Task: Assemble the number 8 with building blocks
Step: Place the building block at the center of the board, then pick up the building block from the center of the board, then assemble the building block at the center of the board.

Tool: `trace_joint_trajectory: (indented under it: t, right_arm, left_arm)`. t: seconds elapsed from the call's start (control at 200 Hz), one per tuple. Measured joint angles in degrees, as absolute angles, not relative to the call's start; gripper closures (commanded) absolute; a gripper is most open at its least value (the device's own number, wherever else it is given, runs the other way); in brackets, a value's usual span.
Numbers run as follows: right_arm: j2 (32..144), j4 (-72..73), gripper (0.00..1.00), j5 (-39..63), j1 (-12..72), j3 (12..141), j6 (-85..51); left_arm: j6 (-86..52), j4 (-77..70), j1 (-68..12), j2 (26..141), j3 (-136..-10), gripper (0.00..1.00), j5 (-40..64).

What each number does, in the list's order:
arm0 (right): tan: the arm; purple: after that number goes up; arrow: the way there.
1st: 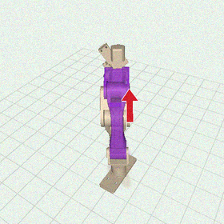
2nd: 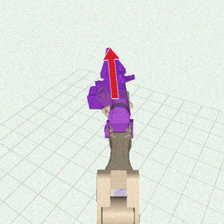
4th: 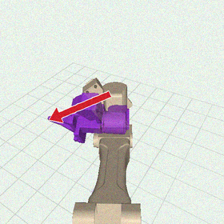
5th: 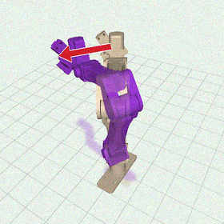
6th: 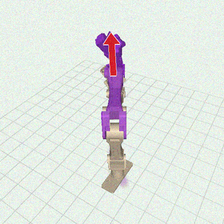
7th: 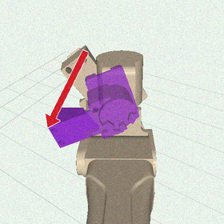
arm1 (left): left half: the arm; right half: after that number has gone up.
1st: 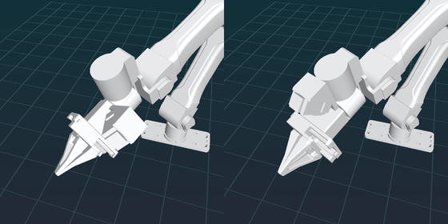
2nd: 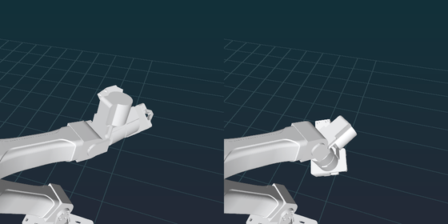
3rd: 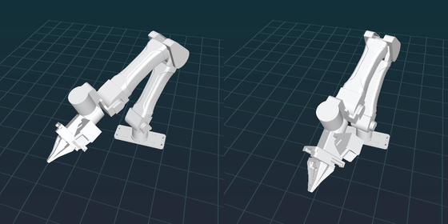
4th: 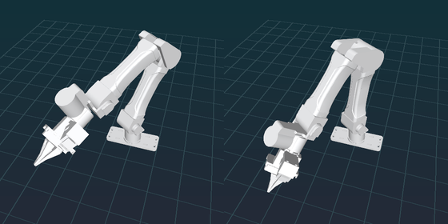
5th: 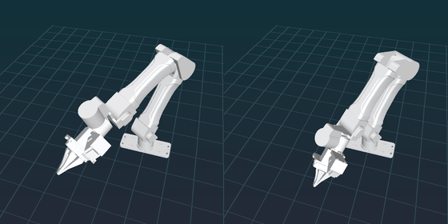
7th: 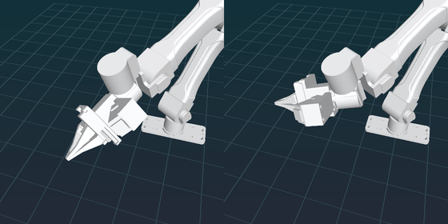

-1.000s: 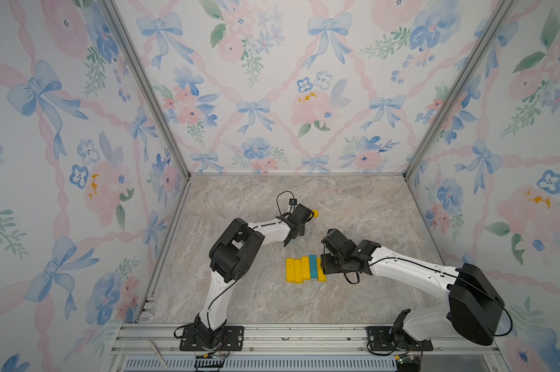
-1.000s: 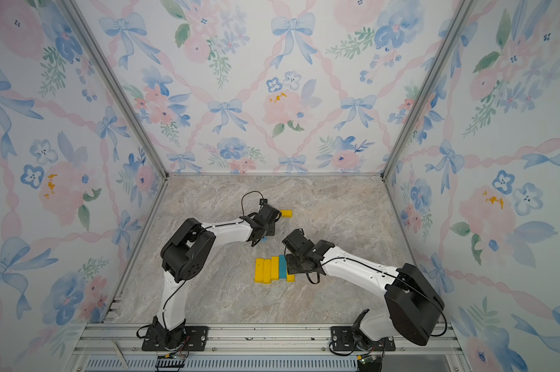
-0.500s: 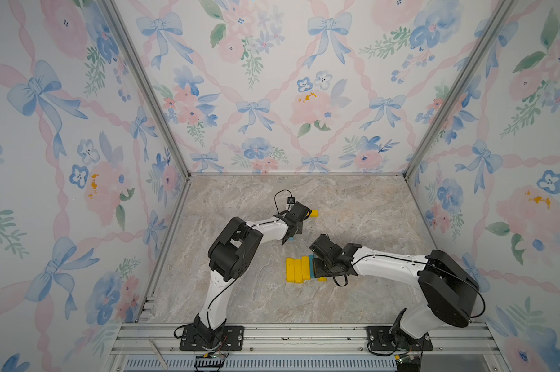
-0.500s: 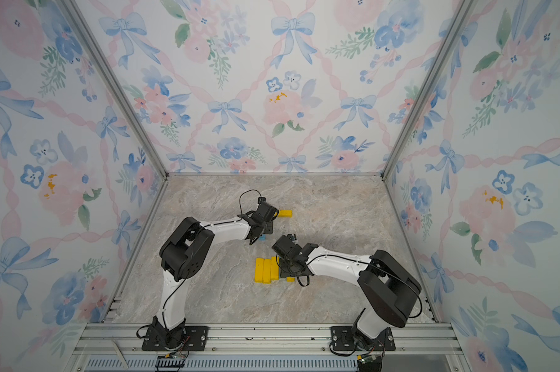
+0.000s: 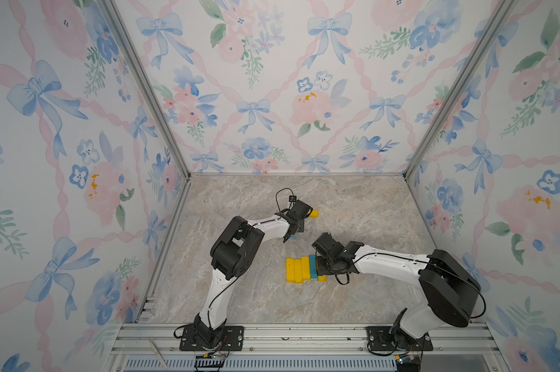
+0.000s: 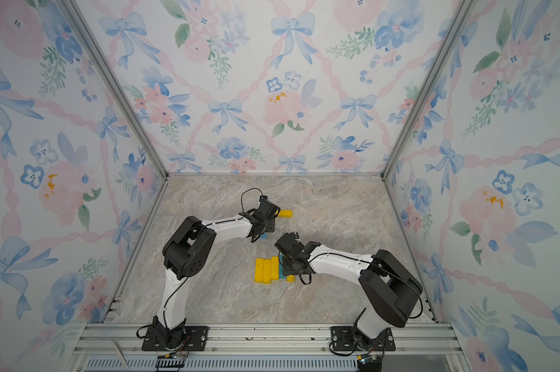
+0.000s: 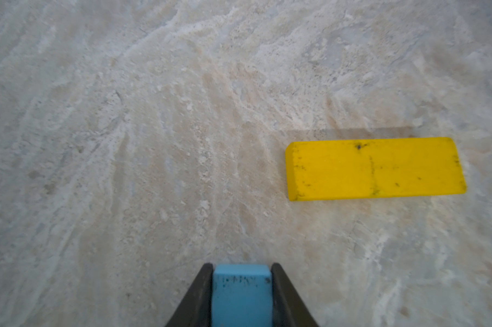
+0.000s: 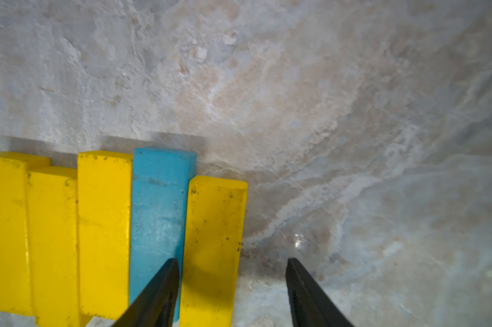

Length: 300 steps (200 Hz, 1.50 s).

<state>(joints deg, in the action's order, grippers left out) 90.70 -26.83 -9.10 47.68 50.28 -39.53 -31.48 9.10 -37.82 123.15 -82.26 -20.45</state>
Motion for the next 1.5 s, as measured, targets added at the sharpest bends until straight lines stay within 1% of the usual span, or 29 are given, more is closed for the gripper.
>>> trace_joint_trajectory:
  t: [0.165, 0.25, 0.355, 0.44, 0.495, 0.545, 0.595, 0.68, 0.86, 1.005, 1.185, 1.355, 1.5]
  right_arm:
    - [90.7, -27.4, 0.40, -9.1, 47.7, 50.2, -39.4]
    - [90.7, -27.4, 0.42, -9.2, 47.7, 50.2, -39.4]
    - [90.7, -27.4, 0.44, -9.4, 47.7, 49.7, -39.2]
    - [90.7, -27.7, 0.46, -9.5, 47.6, 49.4, -38.5]
    - [90.9, -27.9, 0.48, -9.5, 47.6, 49.4, -38.0]
    - [91.3, -27.9, 0.54, -9.5, 47.6, 49.4, -36.6]
    - [91.9, -28.1, 0.61, -9.5, 47.6, 49.5, -35.8]
    - [92.7, -28.1, 0.66, -9.6, 47.5, 50.0, -33.1]
    - [92.7, -27.6, 0.67, -9.3, 46.4, 50.1, -29.3]
    - [91.8, -28.5, 0.67, -9.3, 44.2, 49.8, -25.7]
    - [88.3, -29.9, 0.67, -9.0, 41.5, 49.6, -20.9]
    - [86.9, -30.7, 0.67, -8.6, 38.9, 50.2, -17.1]
    - [86.9, -31.1, 0.66, -8.6, 37.1, 50.9, -15.5]
  left_arm:
    - [-31.5, 9.1, -37.6, 123.6, -83.0, 0.64, -20.0]
    - [-31.5, 9.1, -37.2, 123.7, -83.3, 0.62, -19.6]
    - [-31.5, 9.3, -37.0, 124.2, -84.0, 0.53, -19.2]
    - [-31.2, 9.3, -37.0, 124.3, -84.3, 0.43, -18.8]
    - [-31.5, 9.3, -37.0, 124.3, -84.4, 0.38, -18.6]
    - [-31.2, 9.4, -37.0, 124.3, -84.5, 0.34, -18.5]
    - [-31.4, 9.5, -37.0, 124.3, -84.6, 0.34, -18.3]
    - [-31.2, 10.0, -37.0, 124.3, -84.9, 0.34, -18.0]
    - [-30.4, 11.0, -37.0, 123.6, -85.5, 0.36, -17.7]
    - [-29.0, 13.4, -36.9, 120.5, -85.4, 0.37, -18.6]
    - [-28.7, 13.8, -36.3, 116.1, -81.6, 0.42, -19.0]
    - [-29.2, 14.8, -36.5, 116.1, -78.1, 0.43, -18.7]
    - [-29.8, 15.3, -37.7, 116.3, -77.6, 0.43, -18.5]
